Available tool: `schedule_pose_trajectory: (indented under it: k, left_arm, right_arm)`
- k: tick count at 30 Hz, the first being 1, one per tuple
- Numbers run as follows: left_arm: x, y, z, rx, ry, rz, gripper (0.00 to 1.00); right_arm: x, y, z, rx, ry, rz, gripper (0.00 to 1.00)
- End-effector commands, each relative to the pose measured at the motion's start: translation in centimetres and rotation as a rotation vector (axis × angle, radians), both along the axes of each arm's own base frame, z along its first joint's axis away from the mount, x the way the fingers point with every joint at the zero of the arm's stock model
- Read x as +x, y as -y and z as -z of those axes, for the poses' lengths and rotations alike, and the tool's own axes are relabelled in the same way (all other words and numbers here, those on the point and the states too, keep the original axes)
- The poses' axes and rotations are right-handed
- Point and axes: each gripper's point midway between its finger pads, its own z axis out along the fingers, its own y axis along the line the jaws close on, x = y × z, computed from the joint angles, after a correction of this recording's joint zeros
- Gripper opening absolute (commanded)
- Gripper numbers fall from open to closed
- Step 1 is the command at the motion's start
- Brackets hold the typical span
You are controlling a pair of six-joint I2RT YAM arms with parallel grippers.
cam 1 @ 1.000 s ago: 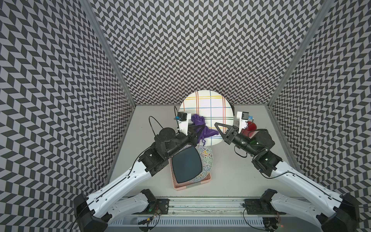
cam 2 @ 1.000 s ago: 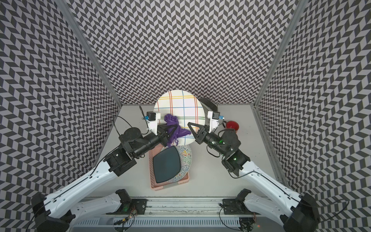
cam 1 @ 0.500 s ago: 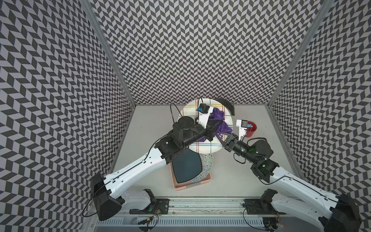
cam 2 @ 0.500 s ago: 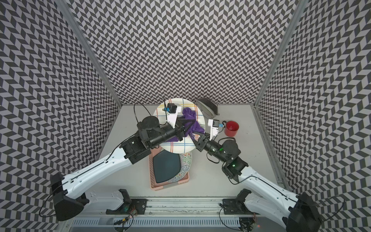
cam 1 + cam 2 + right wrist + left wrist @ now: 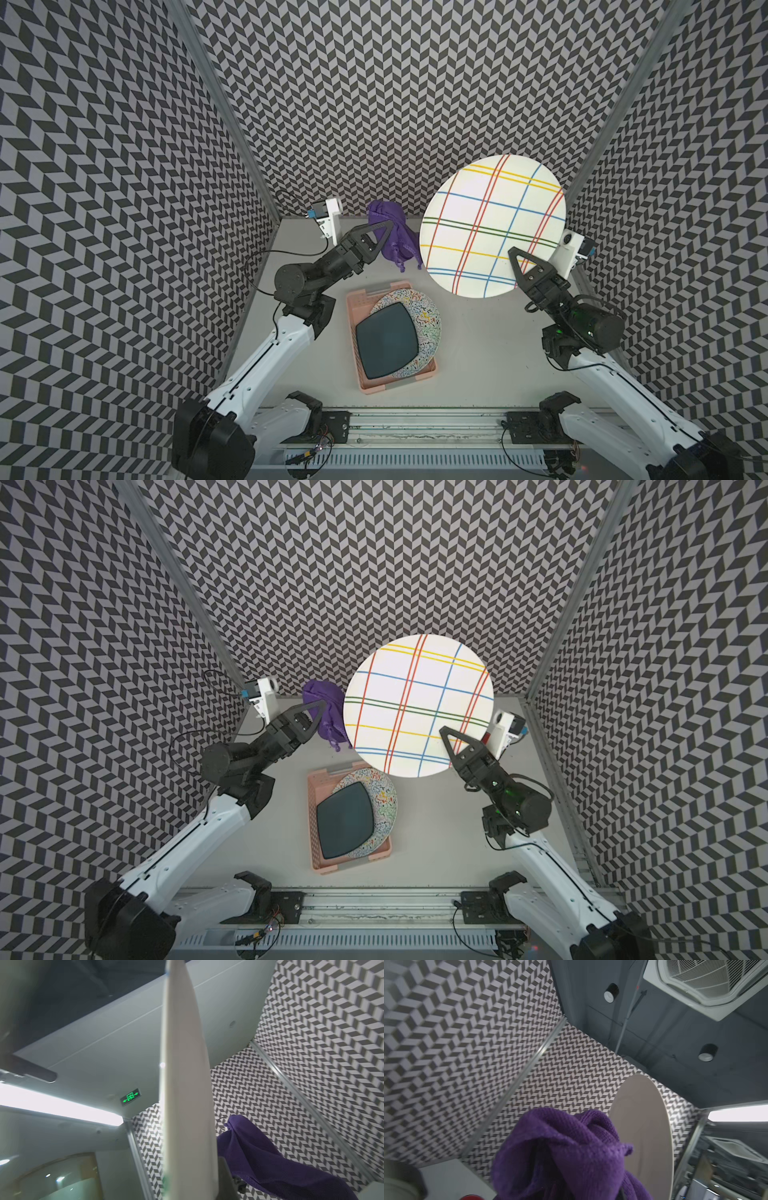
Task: Wipe the wet plate dry
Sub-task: Wipe the plate with towel.
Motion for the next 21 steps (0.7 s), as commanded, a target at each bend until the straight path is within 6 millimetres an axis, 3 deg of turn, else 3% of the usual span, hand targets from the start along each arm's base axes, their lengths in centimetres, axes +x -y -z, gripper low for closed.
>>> schedule_pose_trajectory:
  k: [1,6,12,17,21]
  left_arm:
    - [-6.8,-1.2,-4.0,-0.152,0.161,0.292,0.0]
    - [-7.3,0.6,-5.2,-0.17,0.163,0.363,0.0]
    - [-8.2,2.5,-5.0,-0.199,0.153,0.447,0.0]
    - [-10.2,5.5,-3.0,-0.168,0.118,0.48,0.0]
    - [-10.2,4.8,-2.6,-0.171,0.096,0.435,0.0]
  right_arm:
    - [-2.5,-0.3,-0.3,0.025,0.082,-0.139,0.0]
    - [-2.0,-2.5,0.6,-0.036,0.059,-0.18,0.0]
    - [-1.4,-6.1,1.4,-0.083,0.015,-0.212,0.0]
    - [0.0,-5.7,-2.2,0.016,0.032,-0.209,0.0]
    - [1.9,-3.8,-5.0,0.033,0.038,-0.123,0.0]
